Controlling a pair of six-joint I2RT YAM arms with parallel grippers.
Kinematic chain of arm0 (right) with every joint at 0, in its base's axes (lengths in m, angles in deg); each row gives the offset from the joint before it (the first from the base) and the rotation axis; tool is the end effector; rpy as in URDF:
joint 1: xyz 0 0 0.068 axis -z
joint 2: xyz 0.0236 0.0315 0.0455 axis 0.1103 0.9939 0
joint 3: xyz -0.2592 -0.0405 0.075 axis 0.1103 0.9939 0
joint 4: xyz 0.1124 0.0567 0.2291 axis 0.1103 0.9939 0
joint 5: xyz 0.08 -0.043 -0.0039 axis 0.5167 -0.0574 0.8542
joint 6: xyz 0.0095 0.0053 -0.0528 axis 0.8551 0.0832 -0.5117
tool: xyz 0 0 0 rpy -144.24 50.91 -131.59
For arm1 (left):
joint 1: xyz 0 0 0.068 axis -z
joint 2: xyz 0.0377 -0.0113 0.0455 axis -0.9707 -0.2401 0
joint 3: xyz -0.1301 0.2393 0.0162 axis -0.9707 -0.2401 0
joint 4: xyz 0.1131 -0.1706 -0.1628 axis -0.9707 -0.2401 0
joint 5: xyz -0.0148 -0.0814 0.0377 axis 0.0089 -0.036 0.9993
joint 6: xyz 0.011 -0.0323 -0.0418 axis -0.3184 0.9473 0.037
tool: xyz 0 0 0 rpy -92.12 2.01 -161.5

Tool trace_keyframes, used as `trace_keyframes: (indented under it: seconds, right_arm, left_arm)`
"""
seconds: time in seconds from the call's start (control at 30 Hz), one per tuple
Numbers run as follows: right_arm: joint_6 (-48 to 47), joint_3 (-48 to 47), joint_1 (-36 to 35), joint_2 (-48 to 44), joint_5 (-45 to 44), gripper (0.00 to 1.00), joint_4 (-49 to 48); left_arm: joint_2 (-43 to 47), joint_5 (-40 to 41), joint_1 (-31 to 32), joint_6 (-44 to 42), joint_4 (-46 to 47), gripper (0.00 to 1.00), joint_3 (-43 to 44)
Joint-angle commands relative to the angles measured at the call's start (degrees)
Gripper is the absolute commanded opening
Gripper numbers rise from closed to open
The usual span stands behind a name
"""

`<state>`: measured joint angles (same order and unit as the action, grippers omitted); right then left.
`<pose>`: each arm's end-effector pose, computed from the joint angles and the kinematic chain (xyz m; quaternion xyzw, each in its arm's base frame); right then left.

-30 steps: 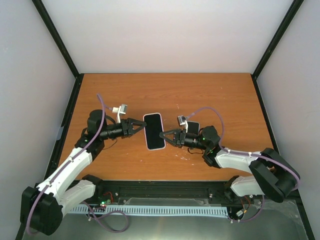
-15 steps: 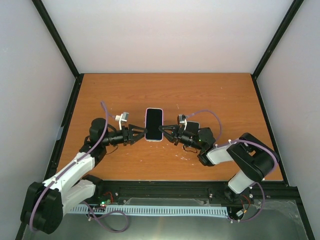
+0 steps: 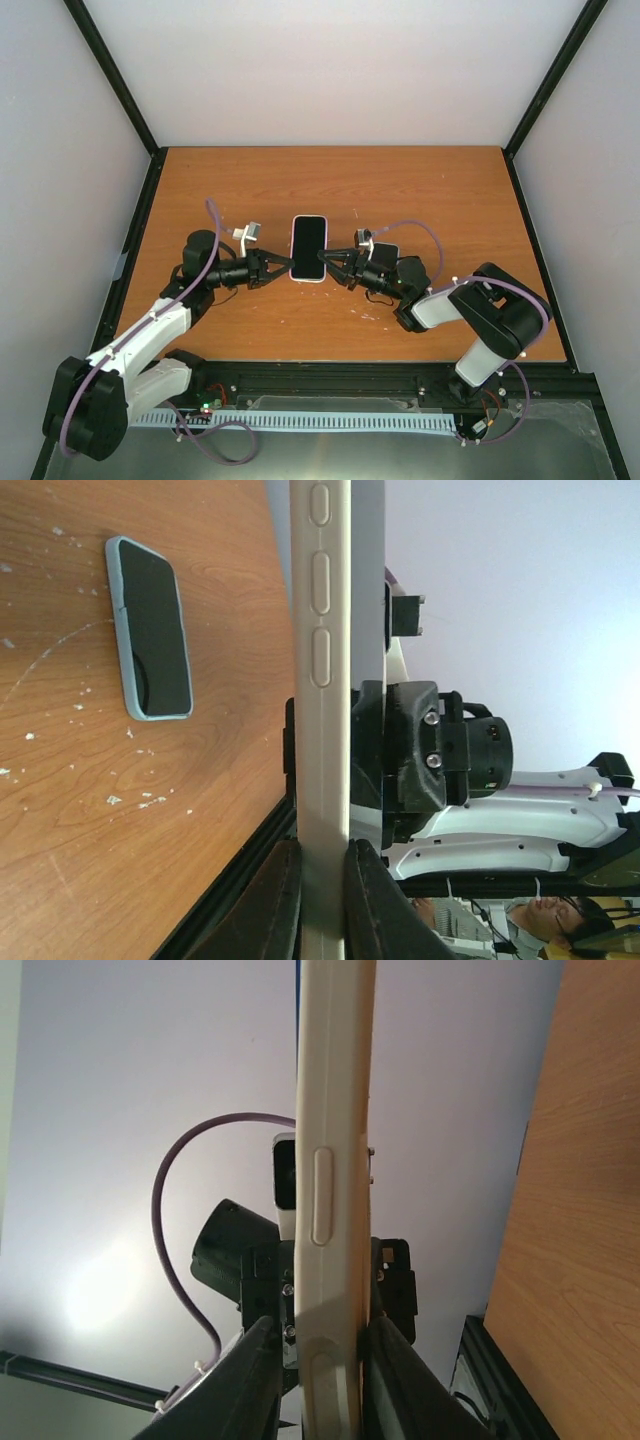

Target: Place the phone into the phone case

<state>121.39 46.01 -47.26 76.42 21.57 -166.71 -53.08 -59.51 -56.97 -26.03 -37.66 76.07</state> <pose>0.1932 0.1922 0.1887 0.0532 0.6340 0.7551 0.1584 0.1853 -0.0952 0.2320 -0.0057 0.7637 -0.6252 0.1609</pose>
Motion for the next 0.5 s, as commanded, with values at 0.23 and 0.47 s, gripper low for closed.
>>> trace_keyframes:
  seconds: [0.23,0.47]
  right_arm:
    - [-7.4,-0.1,-2.2,-4.5,5.2,0.43,8.2]
    - [-12.9,0.8,-3.3,-10.6,4.9,0.36,19.6]
  left_arm:
    - [1.3,1.2,0.2,-1.5,1.0,0.00,2.8]
    - [2.6,3.3,0.3,-1.9,0.9,0.00,2.9]
